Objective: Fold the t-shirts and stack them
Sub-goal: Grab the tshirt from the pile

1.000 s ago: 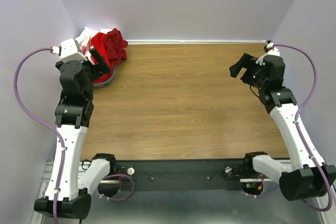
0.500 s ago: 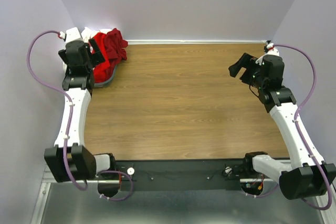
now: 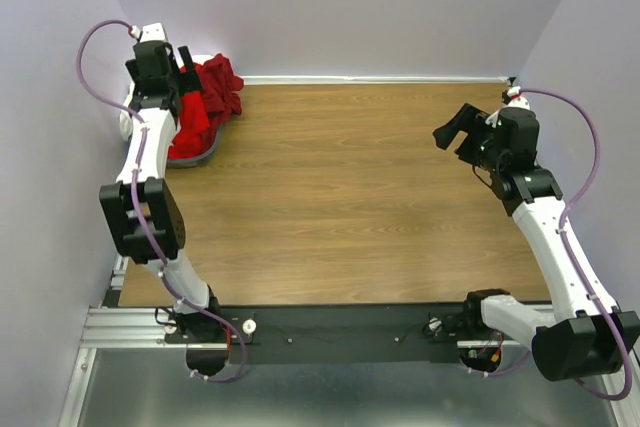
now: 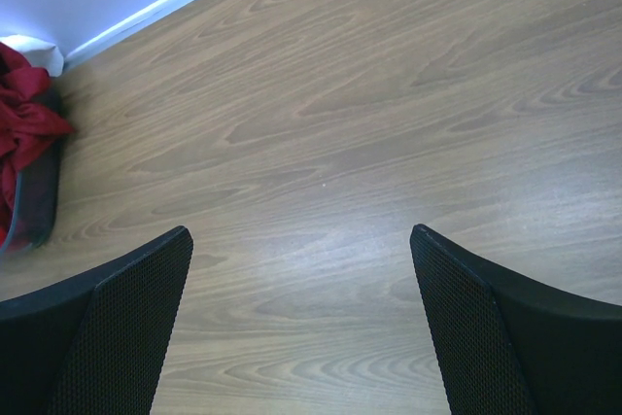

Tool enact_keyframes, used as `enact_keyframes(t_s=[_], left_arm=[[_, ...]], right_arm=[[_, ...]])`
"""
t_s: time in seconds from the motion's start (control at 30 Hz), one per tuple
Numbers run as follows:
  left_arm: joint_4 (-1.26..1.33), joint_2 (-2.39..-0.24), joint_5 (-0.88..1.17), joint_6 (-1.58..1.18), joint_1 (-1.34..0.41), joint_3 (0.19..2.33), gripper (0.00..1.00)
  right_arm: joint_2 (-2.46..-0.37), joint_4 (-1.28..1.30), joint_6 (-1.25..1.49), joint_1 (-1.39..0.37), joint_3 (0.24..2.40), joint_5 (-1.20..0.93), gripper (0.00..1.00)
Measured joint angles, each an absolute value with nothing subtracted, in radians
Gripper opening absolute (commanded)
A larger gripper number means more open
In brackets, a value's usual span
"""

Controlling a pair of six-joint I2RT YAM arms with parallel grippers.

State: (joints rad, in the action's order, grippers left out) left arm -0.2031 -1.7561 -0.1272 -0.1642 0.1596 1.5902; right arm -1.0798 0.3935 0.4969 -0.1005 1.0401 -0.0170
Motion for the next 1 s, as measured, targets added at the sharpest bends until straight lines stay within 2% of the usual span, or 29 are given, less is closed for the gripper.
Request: enact_keyframes(t_s=[0.23, 0.37, 0.47, 0.5, 0.57, 0.6, 0.63, 0.8, 1.0], left_arm=[[-0.226, -1.931, -0.087, -0.158, 0.162, 1.716, 0.98], [-0.237, -2.002, -0.071, -0.157, 0.162, 1.765, 0.91], [-0.245, -2.037, -0.068, -0.154, 0.162, 1.795, 0.79], [-0.252, -2.046, -0.067, -0.154, 0.162, 1.803, 0.70], [-0.257, -2.053, -0.066, -0.150, 0.162, 1.810, 0.61], [-0.257, -2.056, -0.066, -0.152, 0.162, 1.813, 0.51], [-0.260, -2.060, -0.066, -0.152, 0.163, 1.816, 0.46], [-0.267, -2.076, -0.065, -0.143, 0.163, 1.826, 0.00], [-0.294, -2.080, -0.059, -0.145, 0.163, 1.855, 0.00]], right_arm=[[-1.071, 0.393, 0.502, -0.101, 1.035, -0.017, 1.00], [-1.072, 0.393, 0.505, -0.101, 1.034, -0.017, 1.00], [-1.075, 0.392, 0.506, -0.101, 1.034, -0.017, 1.00], [-1.077, 0.392, 0.506, -0.101, 1.034, -0.017, 1.00], [-1.082, 0.392, 0.506, -0.101, 1.032, -0.017, 1.00], [-1.086, 0.392, 0.506, -0.101, 1.030, -0.017, 1.00], [-1.089, 0.392, 0.506, -0.101, 1.028, -0.017, 1.00], [-1.102, 0.392, 0.506, -0.101, 1.019, -0.017, 1.00], [-1.113, 0.392, 0.505, -0.101, 1.019, -0.017, 1.00]])
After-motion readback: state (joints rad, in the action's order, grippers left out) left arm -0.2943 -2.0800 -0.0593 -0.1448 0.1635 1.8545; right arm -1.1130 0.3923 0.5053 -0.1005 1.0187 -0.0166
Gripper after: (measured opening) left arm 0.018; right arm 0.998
